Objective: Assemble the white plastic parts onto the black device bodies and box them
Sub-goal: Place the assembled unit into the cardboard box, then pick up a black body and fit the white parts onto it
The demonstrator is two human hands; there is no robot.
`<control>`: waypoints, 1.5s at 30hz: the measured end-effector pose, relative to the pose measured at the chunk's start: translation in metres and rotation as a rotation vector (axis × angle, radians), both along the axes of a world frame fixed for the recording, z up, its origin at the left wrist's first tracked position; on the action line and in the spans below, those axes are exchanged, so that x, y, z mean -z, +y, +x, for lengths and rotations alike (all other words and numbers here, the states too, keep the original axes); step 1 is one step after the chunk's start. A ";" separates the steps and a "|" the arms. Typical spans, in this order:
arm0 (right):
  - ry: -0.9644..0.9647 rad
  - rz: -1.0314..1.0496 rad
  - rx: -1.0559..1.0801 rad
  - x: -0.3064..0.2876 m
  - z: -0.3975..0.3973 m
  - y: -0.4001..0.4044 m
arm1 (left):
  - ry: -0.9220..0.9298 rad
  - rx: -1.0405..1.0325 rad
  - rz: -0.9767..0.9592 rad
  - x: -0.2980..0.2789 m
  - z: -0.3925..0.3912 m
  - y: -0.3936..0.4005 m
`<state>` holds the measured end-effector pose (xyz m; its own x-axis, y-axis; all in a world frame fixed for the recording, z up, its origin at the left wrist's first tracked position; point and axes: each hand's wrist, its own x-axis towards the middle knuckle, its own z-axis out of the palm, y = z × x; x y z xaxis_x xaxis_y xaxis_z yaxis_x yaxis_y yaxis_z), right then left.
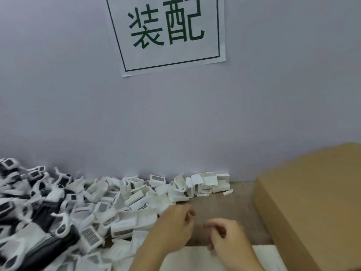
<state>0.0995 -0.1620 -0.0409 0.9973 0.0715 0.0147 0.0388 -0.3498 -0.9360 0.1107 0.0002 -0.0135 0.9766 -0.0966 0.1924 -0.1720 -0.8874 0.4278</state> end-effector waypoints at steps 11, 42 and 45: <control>0.010 0.020 -0.003 0.001 0.012 0.006 | 0.247 -0.314 1.128 -0.104 0.027 0.160; -0.077 0.139 0.026 0.012 0.022 0.016 | -0.168 -0.417 0.028 -0.169 -0.001 0.134; -0.058 0.342 0.048 0.002 0.016 0.017 | -0.146 -0.298 -0.213 -0.136 -0.009 0.075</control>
